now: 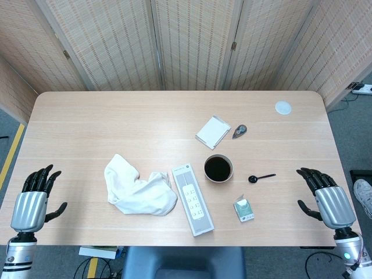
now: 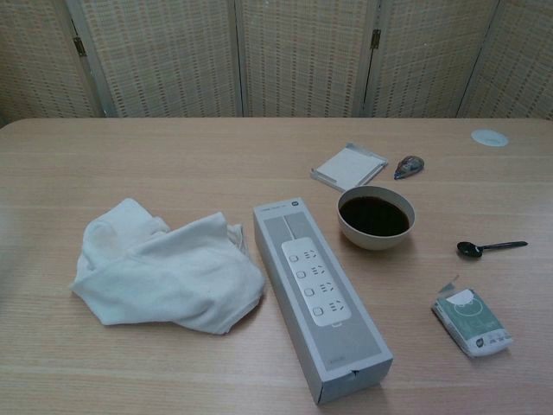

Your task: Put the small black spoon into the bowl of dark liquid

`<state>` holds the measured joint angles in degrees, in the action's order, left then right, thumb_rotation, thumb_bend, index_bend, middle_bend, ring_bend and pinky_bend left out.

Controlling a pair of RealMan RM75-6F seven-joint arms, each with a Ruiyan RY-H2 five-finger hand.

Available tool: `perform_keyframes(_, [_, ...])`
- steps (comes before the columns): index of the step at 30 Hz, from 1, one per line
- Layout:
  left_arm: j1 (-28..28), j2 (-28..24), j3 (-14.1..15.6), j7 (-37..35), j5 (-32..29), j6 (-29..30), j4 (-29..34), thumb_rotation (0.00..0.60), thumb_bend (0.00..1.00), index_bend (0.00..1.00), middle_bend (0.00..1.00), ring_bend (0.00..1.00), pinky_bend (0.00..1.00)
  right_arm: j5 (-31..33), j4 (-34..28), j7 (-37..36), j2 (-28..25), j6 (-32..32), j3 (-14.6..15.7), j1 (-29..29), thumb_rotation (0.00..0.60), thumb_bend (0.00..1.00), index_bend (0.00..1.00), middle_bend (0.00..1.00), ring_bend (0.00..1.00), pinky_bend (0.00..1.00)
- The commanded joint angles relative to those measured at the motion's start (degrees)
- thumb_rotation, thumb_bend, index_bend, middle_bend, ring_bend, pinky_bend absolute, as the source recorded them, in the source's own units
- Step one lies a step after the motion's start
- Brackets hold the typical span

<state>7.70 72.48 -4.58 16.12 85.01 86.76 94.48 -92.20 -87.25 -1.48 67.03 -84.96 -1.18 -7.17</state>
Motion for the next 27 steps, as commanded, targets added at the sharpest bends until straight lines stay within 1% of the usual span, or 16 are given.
perform_keyframes(1, [0.1, 0.1, 0.0, 0.0, -0.1, -0.2, -0.2, 0.600, 0.25, 0.19, 0.08, 0.11, 0.14, -0.4, 0.3, -0.1, 0.4, -0.9, -0.2, 0.2, 0.600, 0.20, 0.15, 0.16, 0.15, 0.24])
perform_keyframes(9, [0.0, 0.0, 0.2, -0.2, 0.1, 0.0, 0.0, 0.600, 0.25, 0.19, 0.08, 0.11, 0.14, -1.1, 1.2, -0.7, 0.9, -2.6, -0.3, 0.8, 0.600, 0.21, 0.15, 0.16, 0.15, 0.24])
perform_keyframes(15, [-0.3, -0.5, 0.6, 0.5, -0.5, -0.4, 0.9, 0.600, 0.25, 0.19, 0.08, 0.11, 0.14, -0.3, 1.1, -0.5, 0.8, -3.1, -0.1, 1.6, 0.600, 0.21, 0.15, 0.16, 0.15, 0.24])
perform_keyframes(20, [-0.5, -0.8, 0.7, 0.6, -0.6, -0.5, 1.5, 0.600, 0.25, 0.19, 0.08, 0.11, 0.14, 0.0, 0.8, 0.0, 0.6, -2.7, -0.1, 1.7, 0.600, 0.21, 0.15, 0.21, 0.16, 0.24])
perform_keyframes(22, [-0.5, -0.8, 0.8, 0.5, -0.5, -0.4, 1.5, 0.600, 0.25, 0.19, 0.08, 0.11, 0.14, 0.0, 0.8, 0.2, 0.6, -2.4, -0.2, 1.5, 0.600, 0.21, 0.15, 0.24, 0.18, 0.24])
perform_keyframes(25, [-0.7, -0.7, 1.0, 0.5, -0.4, -0.3, 1.5, 0.600, 0.25, 0.19, 0.08, 0.11, 0.14, 0.3, 0.7, 0.9, 0.6, -1.0, -0.3, 0.8, 0.600, 0.22, 0.15, 0.28, 0.23, 0.24])
perform_keyframes(27, [-0.7, -0.6, 1.1, 0.5, -0.5, -0.5, 1.4, 0.600, 0.25, 0.19, 0.08, 0.11, 0.14, 0.9, 0.1, 2.1, 0.5, 0.5, -0.5, 0.1, 0.600, 0.22, 0.15, 0.34, 0.31, 0.25])
